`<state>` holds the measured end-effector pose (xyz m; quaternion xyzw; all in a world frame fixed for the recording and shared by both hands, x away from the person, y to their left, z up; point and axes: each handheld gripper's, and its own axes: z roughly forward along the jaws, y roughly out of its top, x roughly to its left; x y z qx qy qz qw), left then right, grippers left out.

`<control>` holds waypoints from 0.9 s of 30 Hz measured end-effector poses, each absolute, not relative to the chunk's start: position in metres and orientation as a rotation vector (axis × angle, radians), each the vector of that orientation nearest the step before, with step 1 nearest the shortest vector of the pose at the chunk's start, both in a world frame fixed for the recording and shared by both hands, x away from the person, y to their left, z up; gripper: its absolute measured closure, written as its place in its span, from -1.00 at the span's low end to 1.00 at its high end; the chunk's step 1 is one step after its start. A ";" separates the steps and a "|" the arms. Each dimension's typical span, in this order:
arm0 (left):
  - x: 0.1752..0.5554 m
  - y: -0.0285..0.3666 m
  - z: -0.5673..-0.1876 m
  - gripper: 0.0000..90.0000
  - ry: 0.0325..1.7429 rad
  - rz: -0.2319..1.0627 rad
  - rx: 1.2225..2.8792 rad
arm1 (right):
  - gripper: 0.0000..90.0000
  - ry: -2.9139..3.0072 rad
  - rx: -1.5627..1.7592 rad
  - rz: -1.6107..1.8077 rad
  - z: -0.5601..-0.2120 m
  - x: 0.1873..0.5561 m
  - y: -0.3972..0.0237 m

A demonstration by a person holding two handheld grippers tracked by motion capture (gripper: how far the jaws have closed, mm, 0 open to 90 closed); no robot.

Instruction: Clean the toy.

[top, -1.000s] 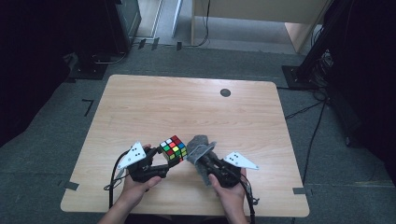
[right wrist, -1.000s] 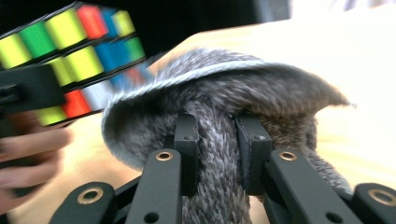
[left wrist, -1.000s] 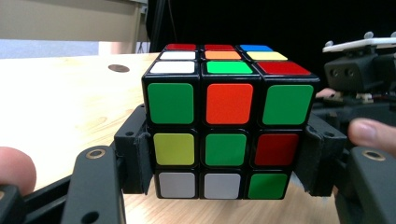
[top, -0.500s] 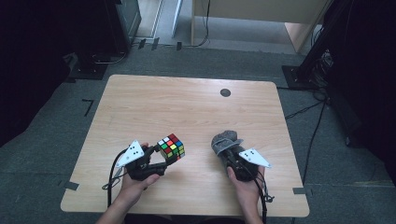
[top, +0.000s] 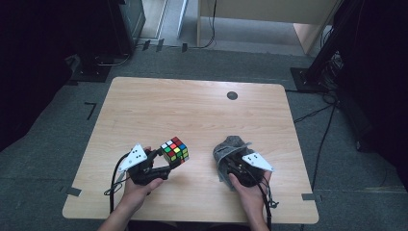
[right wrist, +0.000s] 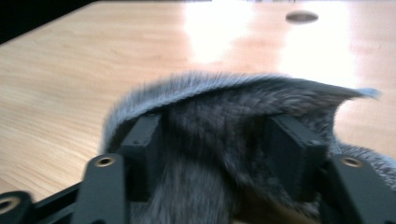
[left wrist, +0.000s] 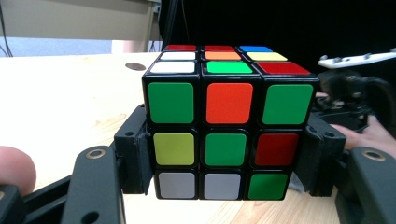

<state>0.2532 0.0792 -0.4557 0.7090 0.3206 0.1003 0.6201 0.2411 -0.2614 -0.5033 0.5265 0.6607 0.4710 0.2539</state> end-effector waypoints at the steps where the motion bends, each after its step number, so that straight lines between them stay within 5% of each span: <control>1: 0.254 0.079 -0.456 -0.24 0.739 0.231 1.629 | -0.16 1.785 1.420 1.288 -0.500 0.240 -0.260; 6: 0.256 0.081 -0.455 -0.24 0.757 0.224 1.612 | -0.30 1.754 1.356 1.346 -0.489 0.233 -0.249; 27: 0.257 0.067 -0.457 -0.24 0.777 0.126 1.581 | -0.33 1.947 1.076 1.706 -0.485 0.207 -0.166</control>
